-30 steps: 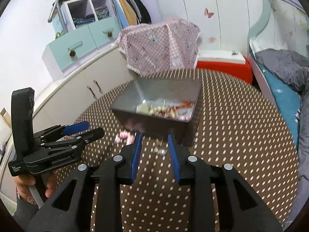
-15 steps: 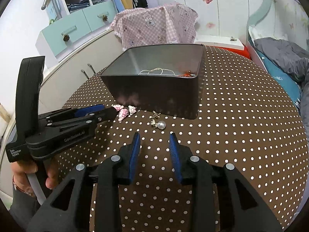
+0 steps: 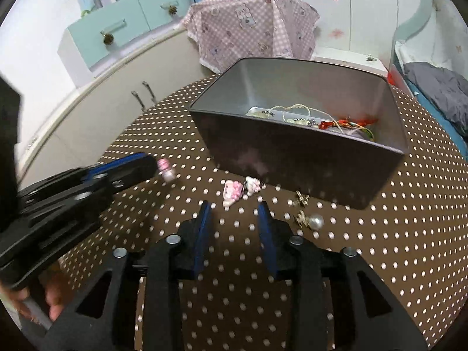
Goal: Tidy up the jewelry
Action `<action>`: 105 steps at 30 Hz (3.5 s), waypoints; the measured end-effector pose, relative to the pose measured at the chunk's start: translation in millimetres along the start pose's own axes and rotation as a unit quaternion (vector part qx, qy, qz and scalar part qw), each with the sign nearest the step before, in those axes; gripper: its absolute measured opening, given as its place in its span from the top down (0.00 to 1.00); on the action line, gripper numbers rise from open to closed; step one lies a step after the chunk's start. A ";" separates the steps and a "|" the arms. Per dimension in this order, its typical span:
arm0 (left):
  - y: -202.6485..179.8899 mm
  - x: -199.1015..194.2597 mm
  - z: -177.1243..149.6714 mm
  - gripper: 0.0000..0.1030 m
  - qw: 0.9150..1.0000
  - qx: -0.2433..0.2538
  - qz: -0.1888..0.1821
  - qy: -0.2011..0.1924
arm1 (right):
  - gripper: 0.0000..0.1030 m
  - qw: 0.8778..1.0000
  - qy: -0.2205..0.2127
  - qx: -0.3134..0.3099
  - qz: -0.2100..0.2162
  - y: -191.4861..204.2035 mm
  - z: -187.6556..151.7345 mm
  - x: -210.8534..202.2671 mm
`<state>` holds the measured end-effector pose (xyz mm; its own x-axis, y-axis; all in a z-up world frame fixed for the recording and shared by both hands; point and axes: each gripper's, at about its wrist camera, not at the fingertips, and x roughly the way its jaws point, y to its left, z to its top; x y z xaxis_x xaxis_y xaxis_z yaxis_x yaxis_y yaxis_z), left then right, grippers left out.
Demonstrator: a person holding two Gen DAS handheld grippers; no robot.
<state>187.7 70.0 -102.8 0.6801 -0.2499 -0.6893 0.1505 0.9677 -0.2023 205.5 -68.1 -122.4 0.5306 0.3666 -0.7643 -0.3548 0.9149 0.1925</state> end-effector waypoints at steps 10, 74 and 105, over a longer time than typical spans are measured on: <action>4.3 1.2 0.2 0.91 1.000 -0.006 -0.004 0.004 | 0.56 0.996 -0.006 -0.032 -0.081 16.0 3.6 18.9; -51.0 33.0 68.5 0.90 0.996 -0.021 -0.089 0.019 | 0.83 0.989 -0.130 0.073 0.022 -78.9 16.3 -81.5; -22.9 4.5 16.7 0.29 1.000 -0.009 0.004 0.013 | 0.68 0.999 -0.023 0.034 -0.022 -48.0 -29.8 -22.3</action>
<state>199.4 47.3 -89.6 0.6615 -0.2440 -0.7091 0.1326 0.9688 -0.2096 187.8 -125.2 -133.0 0.5794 0.3321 -0.7443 -0.2787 0.9389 0.2020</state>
